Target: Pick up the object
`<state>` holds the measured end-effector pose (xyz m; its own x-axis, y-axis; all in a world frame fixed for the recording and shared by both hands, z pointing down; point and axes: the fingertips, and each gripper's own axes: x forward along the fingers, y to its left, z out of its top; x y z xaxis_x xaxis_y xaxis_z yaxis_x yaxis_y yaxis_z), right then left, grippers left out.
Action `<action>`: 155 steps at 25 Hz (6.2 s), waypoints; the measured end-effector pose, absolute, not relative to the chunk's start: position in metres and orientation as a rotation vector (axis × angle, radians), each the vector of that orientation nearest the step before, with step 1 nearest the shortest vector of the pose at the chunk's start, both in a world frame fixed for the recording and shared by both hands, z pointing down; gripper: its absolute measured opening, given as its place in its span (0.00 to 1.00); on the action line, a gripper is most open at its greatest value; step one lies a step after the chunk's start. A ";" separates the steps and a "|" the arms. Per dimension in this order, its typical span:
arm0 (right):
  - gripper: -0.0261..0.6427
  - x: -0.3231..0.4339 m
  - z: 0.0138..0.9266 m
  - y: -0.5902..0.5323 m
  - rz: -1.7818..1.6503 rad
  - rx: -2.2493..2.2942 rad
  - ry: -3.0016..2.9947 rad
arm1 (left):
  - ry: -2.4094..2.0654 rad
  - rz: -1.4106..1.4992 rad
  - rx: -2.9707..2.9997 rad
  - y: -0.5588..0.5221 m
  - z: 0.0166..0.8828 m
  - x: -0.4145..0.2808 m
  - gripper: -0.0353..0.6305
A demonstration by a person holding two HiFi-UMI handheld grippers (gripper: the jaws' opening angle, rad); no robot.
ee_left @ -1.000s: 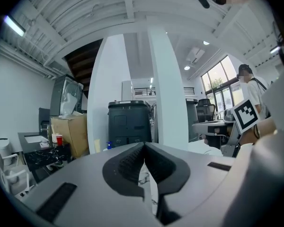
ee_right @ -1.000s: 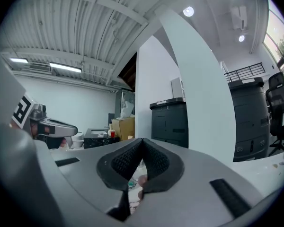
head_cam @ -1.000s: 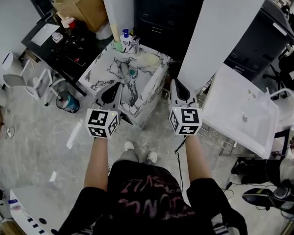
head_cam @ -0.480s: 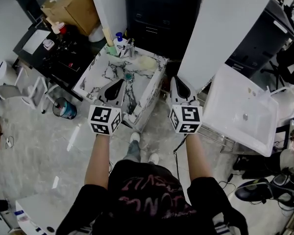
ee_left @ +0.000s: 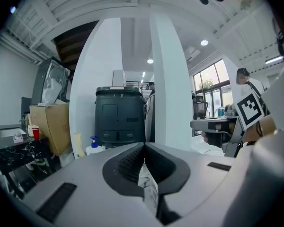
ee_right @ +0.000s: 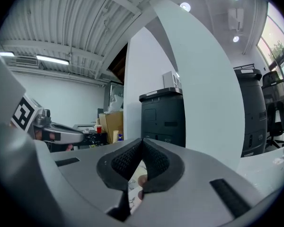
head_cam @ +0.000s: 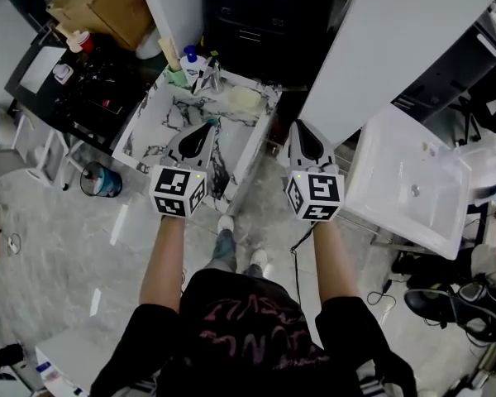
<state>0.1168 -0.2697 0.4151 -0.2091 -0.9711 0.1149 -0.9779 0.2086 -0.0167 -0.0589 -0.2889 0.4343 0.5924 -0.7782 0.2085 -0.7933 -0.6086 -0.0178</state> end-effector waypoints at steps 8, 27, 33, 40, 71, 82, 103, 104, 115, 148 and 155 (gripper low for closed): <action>0.06 0.122 0.447 -0.311 0.202 1.935 -2.333 | -1.266 0.348 2.711 -0.335 0.473 -0.044 0.08; 0.06 0.141 0.492 -0.371 0.288 1.972 -2.259 | -0.839 0.843 2.793 -0.415 0.594 0.021 0.11; 0.06 0.148 0.496 -0.371 0.299 1.973 -2.239 | -0.680 1.058 2.801 -0.423 0.632 0.036 0.26; 0.06 0.157 0.501 -0.368 0.324 1.985 -2.215 | -0.535 1.284 2.827 -0.434 0.659 0.057 0.33; 0.06 0.175 0.532 -0.371 0.390 2.009 -2.138 | -0.259 1.584 2.751 -0.456 0.700 0.069 0.11; 0.06 0.168 0.510 -0.363 0.362 1.998 -2.176 | -0.391 1.411 2.827 -0.434 0.653 0.071 0.11; 0.06 0.157 0.437 -0.314 0.220 2.003 -2.273 | -0.986 0.717 2.894 -0.365 0.491 0.024 0.11; 0.06 0.157 0.434 -0.312 0.210 2.003 -2.277 | -1.013 0.695 2.895 -0.363 0.485 0.020 0.11; 0.06 0.142 0.404 -0.282 0.140 1.992 -2.322 | -1.234 0.439 2.882 -0.318 0.421 -0.018 0.10; 0.06 0.141 0.356 -0.244 0.017 1.966 -2.377 | -1.445 0.208 2.853 -0.267 0.358 -0.050 0.10; 0.06 0.139 0.355 -0.246 0.009 1.968 -2.373 | -1.448 0.209 2.855 -0.270 0.356 -0.054 0.10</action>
<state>0.1391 -0.2463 0.3549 -0.1838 -0.9817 0.0492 -0.9821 0.1855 0.0330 -0.0541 -0.2699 0.3562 0.5846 -0.8068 0.0859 -0.7982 -0.5908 -0.1176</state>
